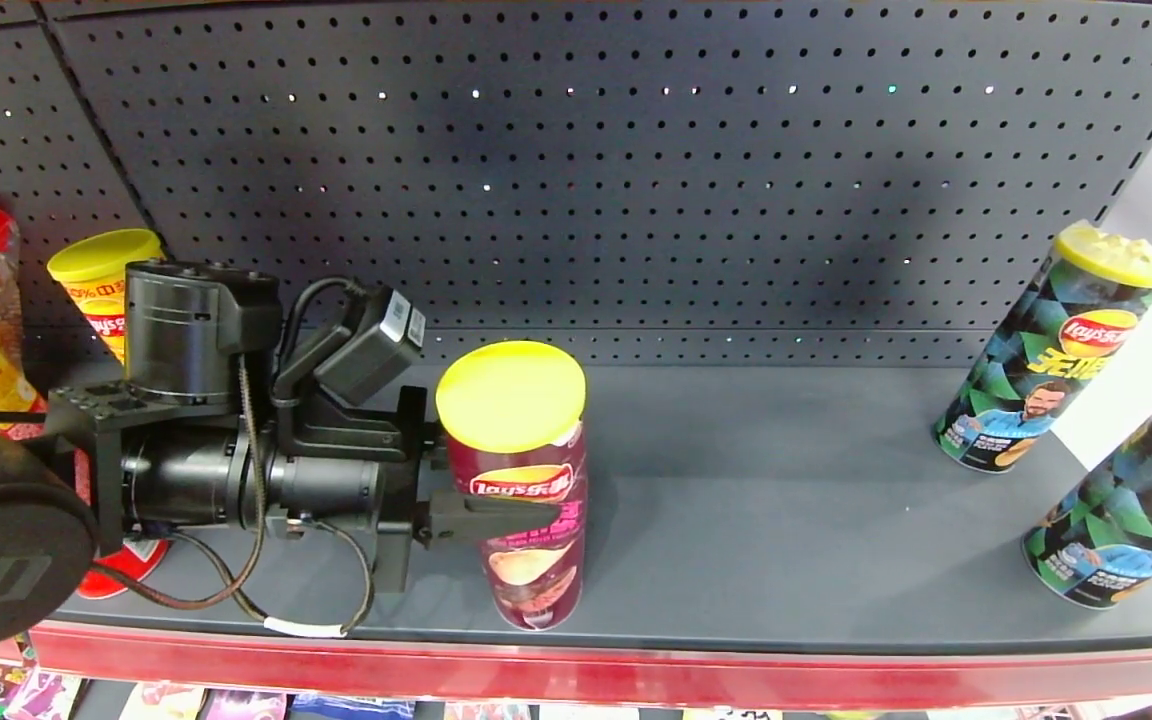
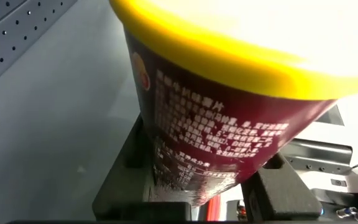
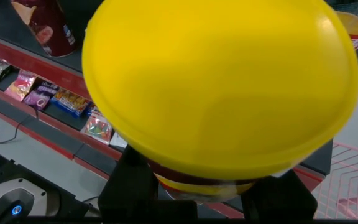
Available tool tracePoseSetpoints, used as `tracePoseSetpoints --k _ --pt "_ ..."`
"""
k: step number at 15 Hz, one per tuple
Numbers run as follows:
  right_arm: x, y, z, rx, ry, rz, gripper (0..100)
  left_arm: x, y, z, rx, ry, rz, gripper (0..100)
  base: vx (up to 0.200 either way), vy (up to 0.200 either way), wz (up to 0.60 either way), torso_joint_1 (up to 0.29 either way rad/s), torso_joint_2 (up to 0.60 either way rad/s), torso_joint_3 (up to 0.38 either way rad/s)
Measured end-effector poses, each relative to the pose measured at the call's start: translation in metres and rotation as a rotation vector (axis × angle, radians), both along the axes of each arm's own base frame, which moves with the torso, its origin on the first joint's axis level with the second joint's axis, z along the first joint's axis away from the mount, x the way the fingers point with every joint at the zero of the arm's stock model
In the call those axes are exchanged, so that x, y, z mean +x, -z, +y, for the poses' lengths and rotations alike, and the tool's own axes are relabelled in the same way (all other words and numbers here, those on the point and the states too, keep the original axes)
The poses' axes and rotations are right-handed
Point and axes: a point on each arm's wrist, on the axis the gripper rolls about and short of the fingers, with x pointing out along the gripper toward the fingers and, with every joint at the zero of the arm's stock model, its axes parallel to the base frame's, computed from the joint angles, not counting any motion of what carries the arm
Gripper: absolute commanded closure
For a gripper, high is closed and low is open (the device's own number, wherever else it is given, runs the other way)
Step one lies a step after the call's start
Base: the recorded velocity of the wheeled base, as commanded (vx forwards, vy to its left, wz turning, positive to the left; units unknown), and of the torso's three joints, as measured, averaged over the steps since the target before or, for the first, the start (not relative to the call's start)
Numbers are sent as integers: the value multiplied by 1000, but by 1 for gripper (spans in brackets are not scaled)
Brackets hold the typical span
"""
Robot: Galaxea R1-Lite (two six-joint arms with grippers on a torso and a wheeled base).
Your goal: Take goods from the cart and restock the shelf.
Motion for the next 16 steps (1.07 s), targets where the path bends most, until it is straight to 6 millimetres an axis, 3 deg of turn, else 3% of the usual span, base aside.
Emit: tracePoseSetpoints --k 14,15,16 --pt "2 -4 0 -1 1 2 100 -11 1 5 -2 11 9 100 0 0 0 0 0 0" --pt "2 -4 0 -1 1 2 100 -12 1 6 -2 11 9 0 0 0 0 0 0 0" --pt "2 -4 0 0 1 1 100 -12 2 6 -1 11 15 0 0 0 0 0 0 0"
